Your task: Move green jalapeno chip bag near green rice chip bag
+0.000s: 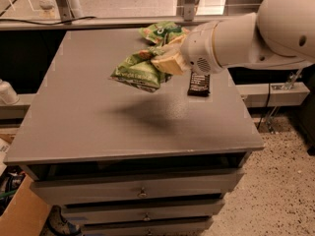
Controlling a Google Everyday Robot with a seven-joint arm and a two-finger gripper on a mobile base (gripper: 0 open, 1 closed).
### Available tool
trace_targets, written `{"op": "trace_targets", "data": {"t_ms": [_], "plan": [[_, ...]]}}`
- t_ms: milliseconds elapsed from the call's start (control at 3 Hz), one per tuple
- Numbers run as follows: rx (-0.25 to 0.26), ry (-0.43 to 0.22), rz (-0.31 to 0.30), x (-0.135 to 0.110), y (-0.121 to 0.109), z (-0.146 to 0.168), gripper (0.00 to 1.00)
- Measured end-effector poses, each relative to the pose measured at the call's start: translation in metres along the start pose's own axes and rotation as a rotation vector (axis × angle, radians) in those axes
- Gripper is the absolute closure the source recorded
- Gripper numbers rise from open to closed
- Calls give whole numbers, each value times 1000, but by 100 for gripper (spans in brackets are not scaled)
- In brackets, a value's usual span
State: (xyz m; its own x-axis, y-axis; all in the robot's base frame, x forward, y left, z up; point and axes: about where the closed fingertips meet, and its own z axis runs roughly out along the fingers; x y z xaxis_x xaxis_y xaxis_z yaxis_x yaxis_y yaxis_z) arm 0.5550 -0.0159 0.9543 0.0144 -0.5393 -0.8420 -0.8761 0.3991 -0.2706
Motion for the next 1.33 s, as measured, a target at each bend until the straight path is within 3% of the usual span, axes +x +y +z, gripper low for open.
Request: {"op": "trace_targets", "data": {"t_ms": [667,1000,1333], "plan": [[207,0,-73,31,-102,-30,100],[276,32,-100,56,-159,-41,100],[284,92,-123,88,-198,-43,100]]}}
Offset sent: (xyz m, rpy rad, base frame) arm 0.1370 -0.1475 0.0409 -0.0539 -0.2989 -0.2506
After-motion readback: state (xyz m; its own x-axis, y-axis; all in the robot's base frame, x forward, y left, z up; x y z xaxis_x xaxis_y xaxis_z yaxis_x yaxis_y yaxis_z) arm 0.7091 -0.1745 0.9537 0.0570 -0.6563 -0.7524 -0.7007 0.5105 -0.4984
